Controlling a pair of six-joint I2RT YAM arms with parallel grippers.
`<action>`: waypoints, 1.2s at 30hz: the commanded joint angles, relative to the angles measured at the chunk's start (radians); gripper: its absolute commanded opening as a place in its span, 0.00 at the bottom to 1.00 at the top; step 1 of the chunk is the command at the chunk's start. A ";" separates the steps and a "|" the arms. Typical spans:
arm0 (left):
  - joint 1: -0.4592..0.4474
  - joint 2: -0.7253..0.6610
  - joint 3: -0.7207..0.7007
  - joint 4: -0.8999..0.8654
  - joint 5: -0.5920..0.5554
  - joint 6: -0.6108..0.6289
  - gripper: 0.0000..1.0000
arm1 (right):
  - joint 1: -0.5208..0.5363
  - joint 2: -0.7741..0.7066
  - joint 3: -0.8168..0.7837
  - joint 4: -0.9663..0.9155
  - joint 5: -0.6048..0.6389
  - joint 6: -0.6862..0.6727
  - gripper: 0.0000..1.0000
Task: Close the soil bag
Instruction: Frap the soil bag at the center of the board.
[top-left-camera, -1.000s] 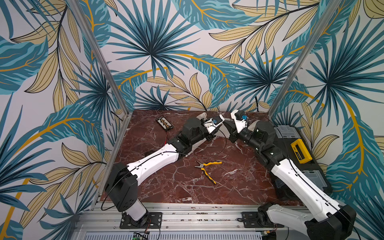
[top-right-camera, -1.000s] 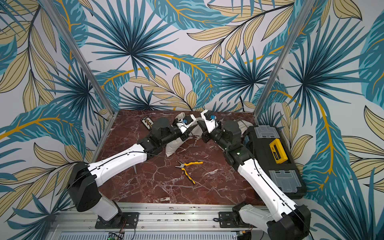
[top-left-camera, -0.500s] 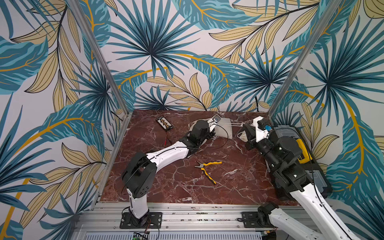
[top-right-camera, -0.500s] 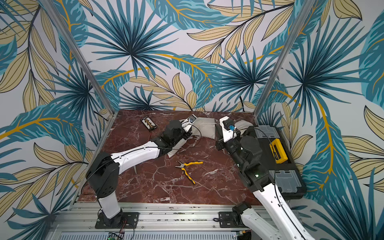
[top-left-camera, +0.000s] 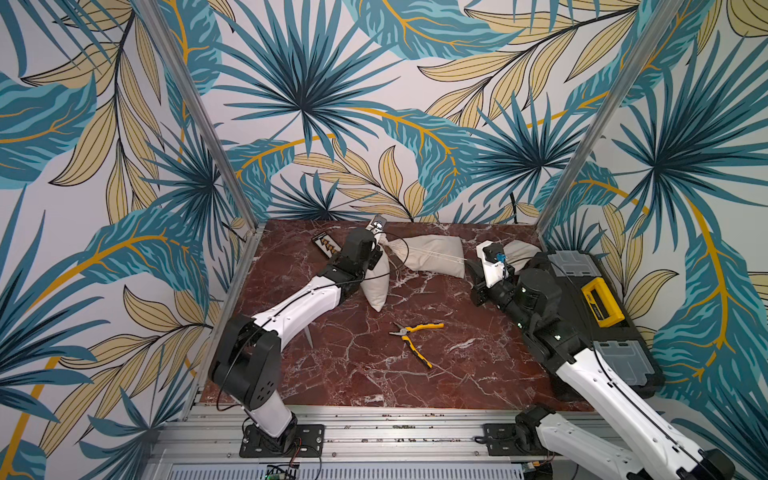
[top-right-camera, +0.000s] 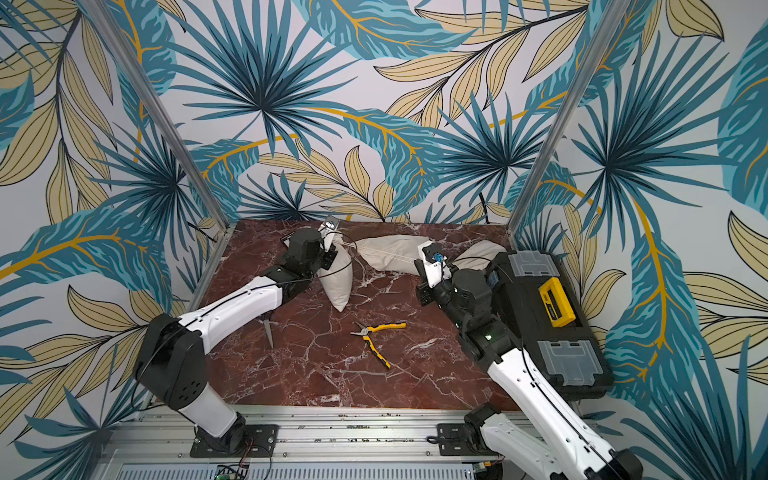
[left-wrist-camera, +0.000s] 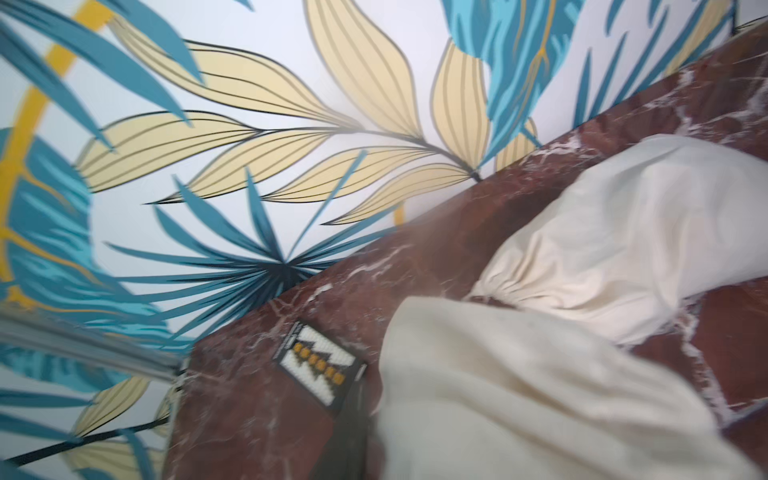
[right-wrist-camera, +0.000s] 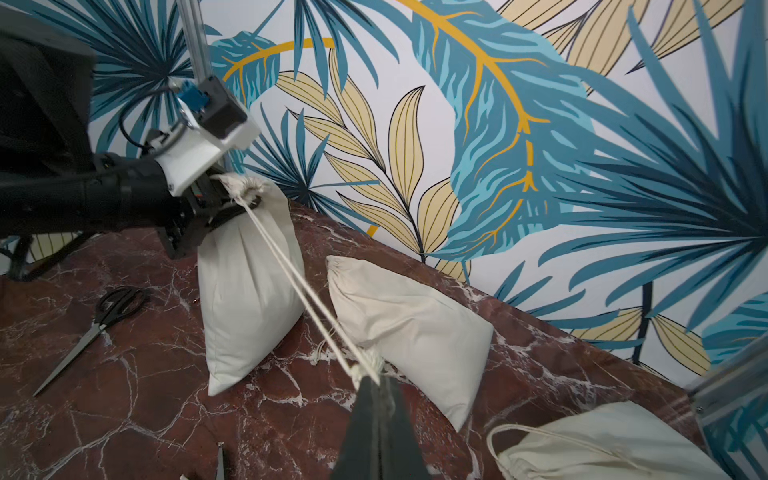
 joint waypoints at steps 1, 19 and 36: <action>0.137 -0.153 -0.040 0.007 -0.292 0.102 0.18 | -0.038 0.026 0.006 0.178 0.044 0.054 0.00; -0.201 -0.067 -0.148 -0.055 0.475 0.135 0.65 | -0.035 0.121 -0.053 0.157 -0.163 0.136 0.00; -0.232 0.126 0.016 -0.116 0.515 0.251 0.63 | -0.036 0.008 -0.126 0.122 -0.131 0.148 0.00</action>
